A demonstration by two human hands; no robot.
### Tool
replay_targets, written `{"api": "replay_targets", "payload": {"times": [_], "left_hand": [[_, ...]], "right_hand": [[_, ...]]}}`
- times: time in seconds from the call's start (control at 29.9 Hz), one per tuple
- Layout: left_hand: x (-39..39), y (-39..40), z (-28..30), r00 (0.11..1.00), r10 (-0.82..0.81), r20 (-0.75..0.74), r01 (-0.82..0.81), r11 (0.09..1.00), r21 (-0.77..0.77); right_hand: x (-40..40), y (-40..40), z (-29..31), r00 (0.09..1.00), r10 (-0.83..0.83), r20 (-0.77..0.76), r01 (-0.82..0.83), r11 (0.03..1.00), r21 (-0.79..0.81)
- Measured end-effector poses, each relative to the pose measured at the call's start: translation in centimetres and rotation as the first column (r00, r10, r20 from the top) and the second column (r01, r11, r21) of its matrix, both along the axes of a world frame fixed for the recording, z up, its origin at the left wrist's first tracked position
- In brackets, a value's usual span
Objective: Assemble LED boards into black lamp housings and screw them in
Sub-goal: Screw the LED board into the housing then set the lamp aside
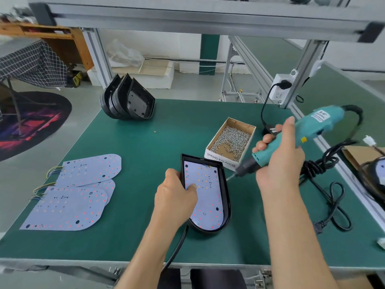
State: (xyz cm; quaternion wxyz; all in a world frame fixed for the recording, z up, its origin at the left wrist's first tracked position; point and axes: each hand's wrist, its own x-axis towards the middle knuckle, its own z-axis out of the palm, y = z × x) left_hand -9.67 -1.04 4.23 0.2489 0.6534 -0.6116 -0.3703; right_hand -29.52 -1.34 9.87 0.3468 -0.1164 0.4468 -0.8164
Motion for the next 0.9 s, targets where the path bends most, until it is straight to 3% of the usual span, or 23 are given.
{"api": "replay_targets", "payload": {"times": [0.1,0.2,0.3,0.37,0.44,0.5,0.7,0.9], "left_hand": [[0.4,0.4,0.1,1.0,-0.005,-0.025,0.004,0.999,-0.043],[0.7,0.7,0.1,0.997,-0.015,-0.079,0.009,0.997,-0.076],[0.9,1.1,0.3,0.984,-0.022,-0.174,0.006,0.996,-0.092],[1.1,1.4,0.3,0.974,-0.023,-0.227,0.003,0.996,-0.088],[1.3,1.5,0.1,0.962,-0.011,-0.272,-0.011,0.997,-0.081],[1.6,1.6,0.0,0.951,0.018,-0.308,-0.042,0.997,-0.071],[2.8,2.7,1.3,0.871,0.037,-0.49,-0.068,0.997,-0.044],[4.5,4.7,5.8,0.756,-0.066,-0.652,-0.074,0.98,-0.186]], "right_hand": [[-2.1,1.0,-0.5,0.991,0.12,0.056,-0.13,0.959,0.253],[-2.6,2.3,-2.7,0.962,0.245,-0.123,-0.158,0.863,0.48],[-2.8,3.4,-4.8,0.838,0.355,-0.414,0.025,0.733,0.68],[-2.7,3.6,-5.3,0.69,0.474,-0.547,0.211,0.591,0.779],[-2.4,3.6,-5.4,0.544,0.605,-0.582,0.371,0.449,0.813],[-1.7,3.5,-5.4,0.463,0.685,-0.563,0.447,0.368,0.815],[-1.1,3.2,-5.3,0.4,0.755,-0.519,0.431,0.345,0.834],[-0.7,3.8,-4.9,0.313,0.8,-0.511,0.447,0.351,0.823]]}}
